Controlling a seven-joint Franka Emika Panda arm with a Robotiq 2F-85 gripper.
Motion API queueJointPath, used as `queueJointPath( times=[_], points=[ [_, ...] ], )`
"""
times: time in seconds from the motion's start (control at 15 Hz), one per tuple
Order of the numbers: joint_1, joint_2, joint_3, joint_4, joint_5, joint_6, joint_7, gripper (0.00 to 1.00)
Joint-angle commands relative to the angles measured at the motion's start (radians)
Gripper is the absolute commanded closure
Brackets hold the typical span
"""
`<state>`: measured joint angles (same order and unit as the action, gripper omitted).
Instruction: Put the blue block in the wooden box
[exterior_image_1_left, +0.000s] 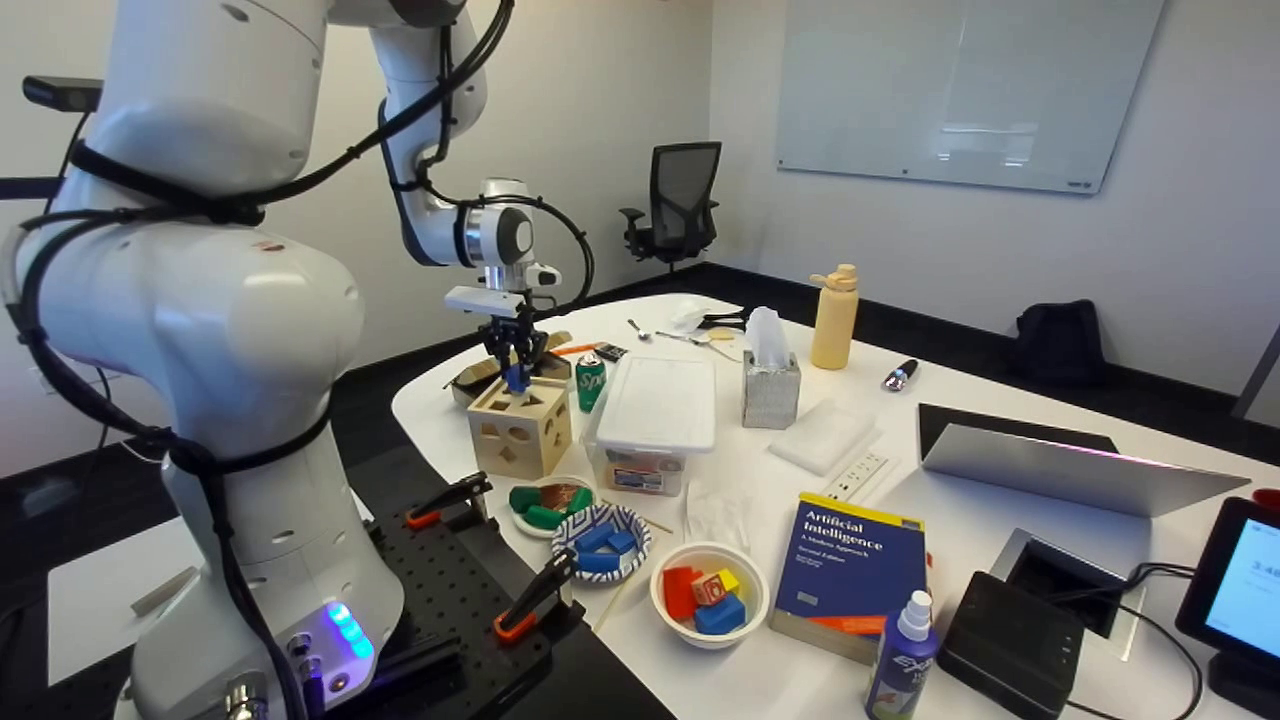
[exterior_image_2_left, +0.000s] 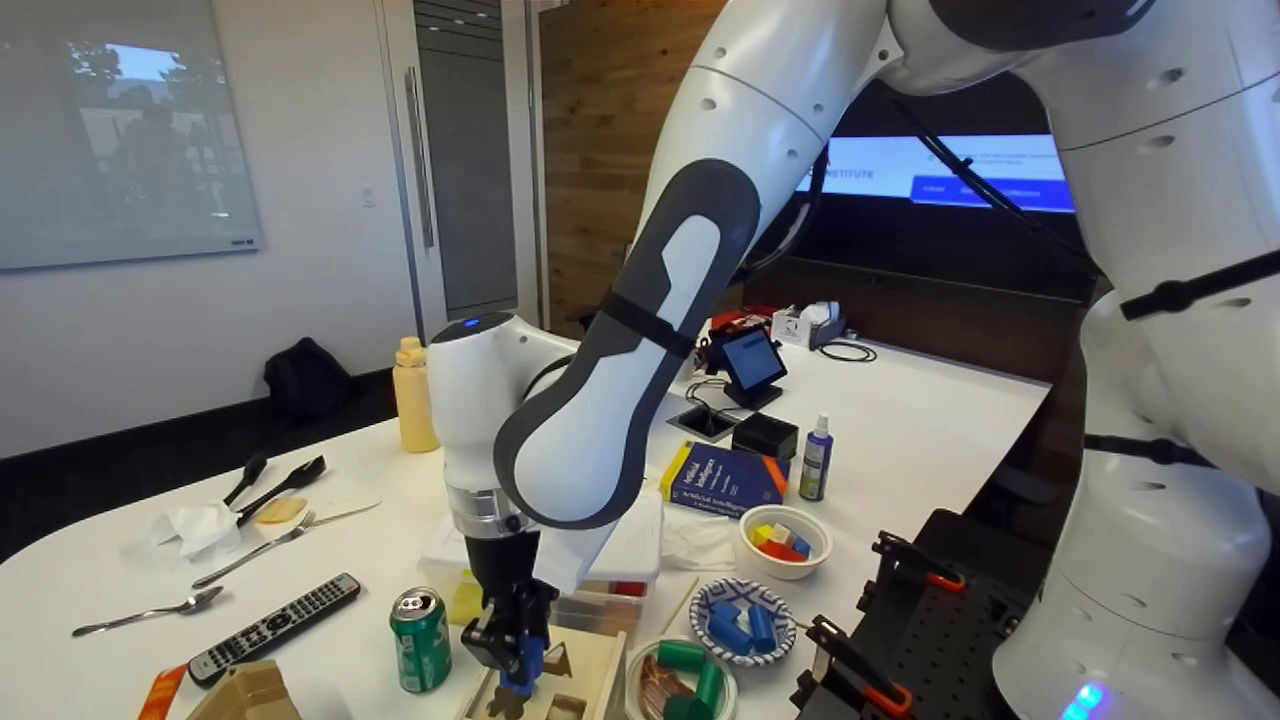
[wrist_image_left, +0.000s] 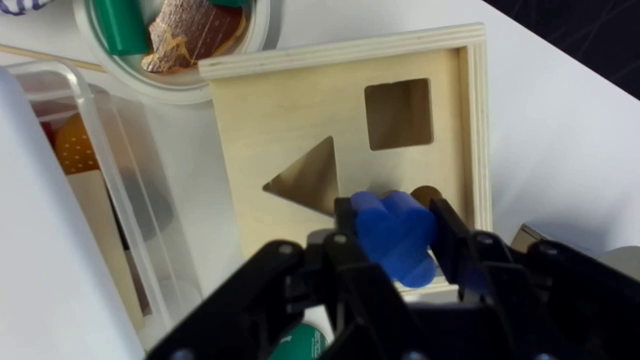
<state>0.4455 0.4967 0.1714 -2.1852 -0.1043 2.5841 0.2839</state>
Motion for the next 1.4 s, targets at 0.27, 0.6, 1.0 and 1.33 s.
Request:
queueJointPath(
  times=[0.27,0.6,1.0,1.33],
  points=[
    [0.048,0.008,-0.009,-0.002,-0.017,-0.003,0.049,0.84],
    [0.049,0.017,-0.009,0.005,-0.011,-0.002,0.041,0.84],
    [0.050,0.021,-0.009,0.015,-0.012,-0.002,0.041,0.84],
    [0.053,0.026,-0.009,0.021,-0.015,0.000,0.039,0.84]
  ],
)
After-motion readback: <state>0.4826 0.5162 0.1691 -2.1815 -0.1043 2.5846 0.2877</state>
